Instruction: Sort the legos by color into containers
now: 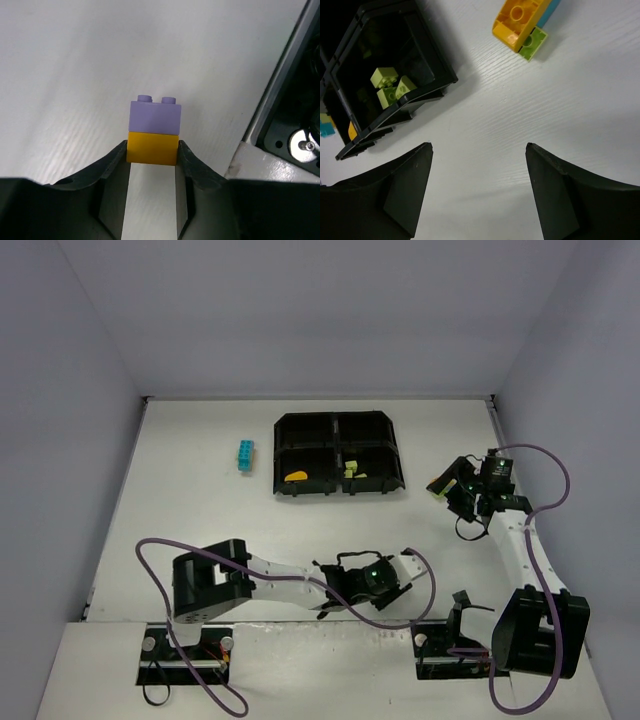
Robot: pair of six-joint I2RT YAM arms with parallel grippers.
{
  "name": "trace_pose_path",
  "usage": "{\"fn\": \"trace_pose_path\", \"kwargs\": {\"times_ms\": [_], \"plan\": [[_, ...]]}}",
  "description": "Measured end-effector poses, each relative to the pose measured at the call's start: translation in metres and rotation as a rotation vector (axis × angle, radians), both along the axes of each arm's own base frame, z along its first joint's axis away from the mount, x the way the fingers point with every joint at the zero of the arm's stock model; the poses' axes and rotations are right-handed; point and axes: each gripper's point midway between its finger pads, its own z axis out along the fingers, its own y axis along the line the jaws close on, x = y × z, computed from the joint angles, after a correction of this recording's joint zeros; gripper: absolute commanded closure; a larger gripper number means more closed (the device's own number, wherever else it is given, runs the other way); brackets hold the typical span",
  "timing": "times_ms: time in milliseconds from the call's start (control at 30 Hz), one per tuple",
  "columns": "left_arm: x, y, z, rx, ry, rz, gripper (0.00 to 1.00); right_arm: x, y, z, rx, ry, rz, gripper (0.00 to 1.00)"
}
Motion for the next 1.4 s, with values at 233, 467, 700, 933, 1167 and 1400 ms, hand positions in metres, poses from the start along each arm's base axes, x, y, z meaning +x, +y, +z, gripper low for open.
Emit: {"fn": "trace_pose_path", "kwargs": {"times_ms": [233, 467, 700, 933, 1167, 1400], "plan": [[0.058, 0.045, 0.058, -0.095, -0.059, 0.118, 0.99, -0.002, 0.036, 0.006, 0.146, -0.003, 0.174, 0.32], [0.111, 0.095, 0.117, -0.170, -0.204, 0.188, 0.99, 0.001, 0.089, 0.033, 0.321, -0.030, 0.425, 0.31], [0.140, 0.122, 0.142, -0.202, -0.257, 0.162, 0.99, -0.003, 0.155, 0.065, 0.419, -0.079, 0.713, 0.30], [0.150, 0.128, 0.143, -0.211, -0.258, 0.119, 0.99, -0.004, 0.183, 0.083, 0.473, -0.102, 0.835, 0.30], [0.155, 0.127, 0.151, -0.256, -0.263, 0.092, 0.99, -0.008, 0.197, 0.089, 0.491, -0.109, 0.894, 0.31], [0.157, 0.124, 0.154, -0.281, -0.262, 0.077, 0.99, -0.015, 0.209, 0.088, 0.488, -0.104, 0.940, 0.39]]}}
